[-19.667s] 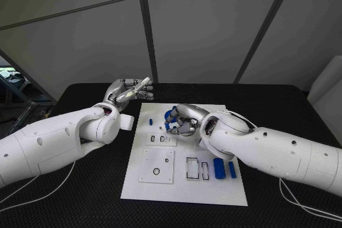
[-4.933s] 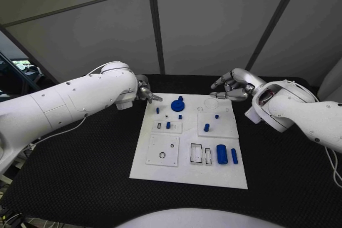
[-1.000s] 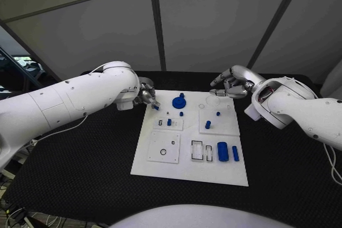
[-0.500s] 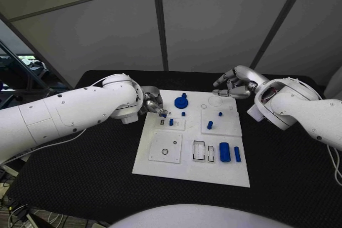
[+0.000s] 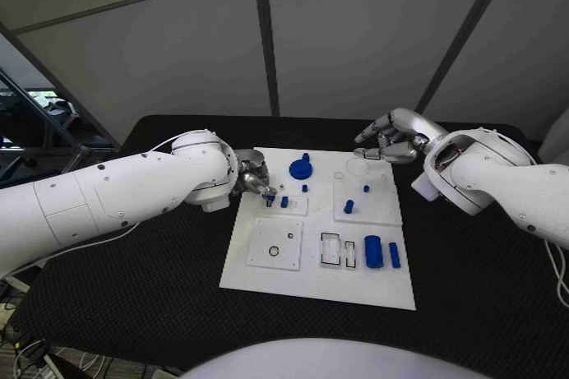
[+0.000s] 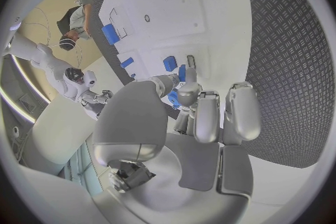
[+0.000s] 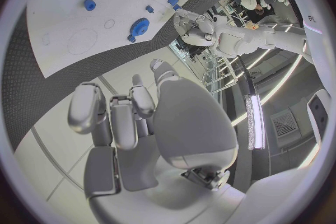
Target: Assemble the parts on the task board
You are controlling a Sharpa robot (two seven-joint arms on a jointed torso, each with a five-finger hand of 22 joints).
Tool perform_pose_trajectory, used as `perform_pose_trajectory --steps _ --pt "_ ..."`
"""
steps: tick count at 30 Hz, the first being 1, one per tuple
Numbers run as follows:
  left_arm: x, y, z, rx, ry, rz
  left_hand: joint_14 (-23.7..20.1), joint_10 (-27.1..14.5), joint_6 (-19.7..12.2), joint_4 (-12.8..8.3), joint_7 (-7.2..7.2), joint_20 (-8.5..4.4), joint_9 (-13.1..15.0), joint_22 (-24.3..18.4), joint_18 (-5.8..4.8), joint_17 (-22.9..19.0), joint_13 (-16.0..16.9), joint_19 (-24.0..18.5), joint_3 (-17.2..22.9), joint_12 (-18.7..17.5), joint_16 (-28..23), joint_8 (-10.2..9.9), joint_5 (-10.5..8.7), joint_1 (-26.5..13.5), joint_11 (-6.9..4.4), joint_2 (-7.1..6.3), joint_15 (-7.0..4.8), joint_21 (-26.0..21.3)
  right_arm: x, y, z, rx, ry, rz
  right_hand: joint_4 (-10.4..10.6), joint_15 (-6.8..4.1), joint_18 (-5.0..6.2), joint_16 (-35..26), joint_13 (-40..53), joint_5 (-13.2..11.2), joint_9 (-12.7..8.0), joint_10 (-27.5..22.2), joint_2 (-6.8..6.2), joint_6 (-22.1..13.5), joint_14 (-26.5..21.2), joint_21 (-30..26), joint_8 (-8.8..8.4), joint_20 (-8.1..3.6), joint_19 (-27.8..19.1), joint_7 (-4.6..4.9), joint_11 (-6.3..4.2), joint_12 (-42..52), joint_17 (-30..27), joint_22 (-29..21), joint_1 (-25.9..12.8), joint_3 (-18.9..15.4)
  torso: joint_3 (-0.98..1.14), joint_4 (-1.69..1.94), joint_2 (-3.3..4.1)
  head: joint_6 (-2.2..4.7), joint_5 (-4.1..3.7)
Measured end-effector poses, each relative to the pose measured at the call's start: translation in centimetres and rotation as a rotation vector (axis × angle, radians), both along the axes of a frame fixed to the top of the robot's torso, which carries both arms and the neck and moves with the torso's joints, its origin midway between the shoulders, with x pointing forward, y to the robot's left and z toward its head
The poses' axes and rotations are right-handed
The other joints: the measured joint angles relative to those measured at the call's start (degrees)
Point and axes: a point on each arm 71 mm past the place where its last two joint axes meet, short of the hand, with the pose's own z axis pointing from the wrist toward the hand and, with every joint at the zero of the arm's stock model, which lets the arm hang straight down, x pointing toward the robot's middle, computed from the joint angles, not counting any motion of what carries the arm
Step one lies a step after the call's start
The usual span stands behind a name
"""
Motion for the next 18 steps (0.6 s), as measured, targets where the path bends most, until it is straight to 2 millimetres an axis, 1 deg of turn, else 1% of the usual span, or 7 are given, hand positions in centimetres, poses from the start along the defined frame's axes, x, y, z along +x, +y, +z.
perform_pose_trajectory --steps 8,17,18 --pt "-0.04 0.17 -0.36 0.023 0.008 -0.002 0.0 0.1 0.2 0.2 -0.21 0.0 0.1 0.0 0.0 0.0 -0.2 0.0 0.2 0.0 0.0 0.2 0.04 0.0 -0.09 -0.01 0.0 0.0 0.0 0.07 -0.01 0.0 0.001 0.002 0.0 0.0 0.0 0.0 0.0 0.0 0.0 0.0 0.0 0.0 0.0 0.0 0.0 0.0 0.0 0.0 0.0 0.0 0.0 0.0 0.0 0.0 -0.01 0.02 -0.01 -0.26 0.12" --pt "-0.16 0.21 -0.58 0.037 0.015 -0.009 0.0 0.2 0.2 -0.2 -0.21 0.0 0.1 0.0 0.0 0.0 -0.3 0.0 0.6 0.0 0.0 0.3 0.04 -0.5 -0.1 -0.45 0.01 0.0 0.0 0.05 -0.02 0.0 0.001 0.002 0.0 0.0 0.0 0.0 0.0 0.3 0.0 0.0 0.02 0.0 0.0 0.0 0.21 0.0 0.0 0.0 0.0 0.0 0.0 0.0 0.0 0.0 -0.03 0.08 -0.06 -0.38 0.01" --pt "-0.17 0.21 -0.58 0.038 0.016 -0.011 0.0 0.2 0.2 -0.3 -0.21 0.0 0.1 0.0 0.0 0.0 -0.3 0.0 0.7 0.0 0.0 0.3 0.09 -0.6 -0.09 -0.6 0.02 0.0 0.0 0.05 -0.02 0.0 0.001 0.002 0.0 0.0 0.0 0.0 0.0 0.3 0.0 0.0 0.24 0.0 0.0 0.0 0.21 0.0 0.0 0.0 0.0 0.0 0.0 0.0 0.2 0.0 -0.03 0.08 -0.06 -0.38 0.01"
